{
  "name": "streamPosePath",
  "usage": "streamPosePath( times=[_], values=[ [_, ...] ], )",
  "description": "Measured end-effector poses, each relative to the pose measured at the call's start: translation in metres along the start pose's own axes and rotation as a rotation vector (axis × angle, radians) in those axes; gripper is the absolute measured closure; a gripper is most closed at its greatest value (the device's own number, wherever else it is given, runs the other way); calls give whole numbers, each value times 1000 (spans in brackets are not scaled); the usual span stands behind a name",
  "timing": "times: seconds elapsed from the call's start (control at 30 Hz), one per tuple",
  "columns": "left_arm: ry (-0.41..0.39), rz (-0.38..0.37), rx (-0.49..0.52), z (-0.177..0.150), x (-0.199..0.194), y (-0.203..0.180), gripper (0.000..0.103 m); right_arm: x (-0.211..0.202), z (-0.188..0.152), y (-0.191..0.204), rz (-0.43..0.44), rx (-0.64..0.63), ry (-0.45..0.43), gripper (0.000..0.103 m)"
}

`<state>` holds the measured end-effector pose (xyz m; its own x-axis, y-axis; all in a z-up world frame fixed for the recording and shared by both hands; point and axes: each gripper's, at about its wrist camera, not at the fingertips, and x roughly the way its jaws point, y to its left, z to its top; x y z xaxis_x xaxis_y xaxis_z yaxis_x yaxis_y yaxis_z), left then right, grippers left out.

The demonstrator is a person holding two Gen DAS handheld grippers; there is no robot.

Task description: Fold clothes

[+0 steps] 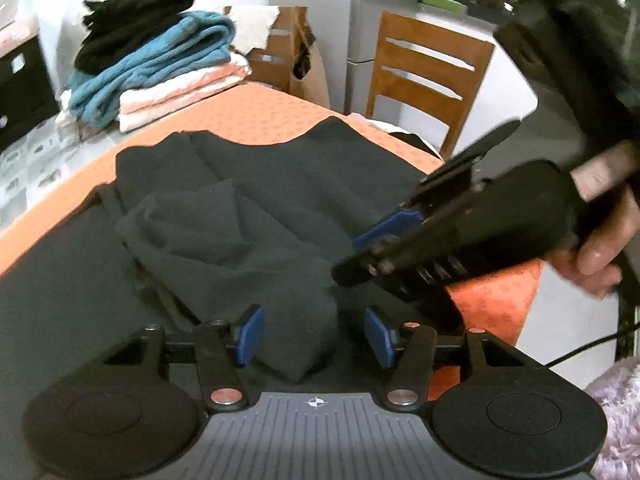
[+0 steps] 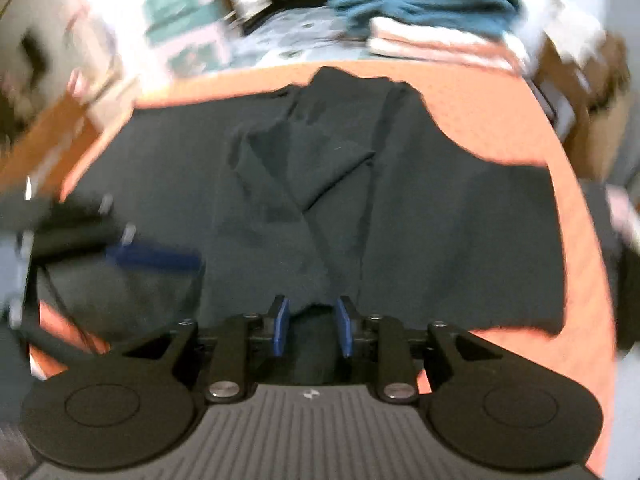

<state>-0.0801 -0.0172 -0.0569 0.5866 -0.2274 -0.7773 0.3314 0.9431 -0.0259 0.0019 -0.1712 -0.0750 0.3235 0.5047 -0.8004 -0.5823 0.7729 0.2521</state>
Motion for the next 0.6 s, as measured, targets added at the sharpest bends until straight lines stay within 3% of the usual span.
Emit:
streamPosePath(
  times=[0.27, 0.3, 0.33, 0.37, 0.47, 0.6],
  values=[
    [13, 64, -192, -13, -26, 29, 43, 20, -19, -32, 144, 494, 54, 73],
    [10, 76, -220, -15, -30, 34, 43, 23, -21, -33, 164, 524, 49, 74],
    [6, 87, -245, -16, -33, 40, 43, 26, -24, -34, 184, 555, 44, 90],
    [4, 95, -270, -17, -37, 44, 43, 25, -25, -33, 197, 565, 34, 101],
    [-20, 76, -378, -21, -53, 64, 43, 12, -19, -27, 209, 526, -45, 101],
    [-49, 48, -495, -27, -72, 85, 43, -26, -8, 0, 188, 365, -170, 101]
  ],
)
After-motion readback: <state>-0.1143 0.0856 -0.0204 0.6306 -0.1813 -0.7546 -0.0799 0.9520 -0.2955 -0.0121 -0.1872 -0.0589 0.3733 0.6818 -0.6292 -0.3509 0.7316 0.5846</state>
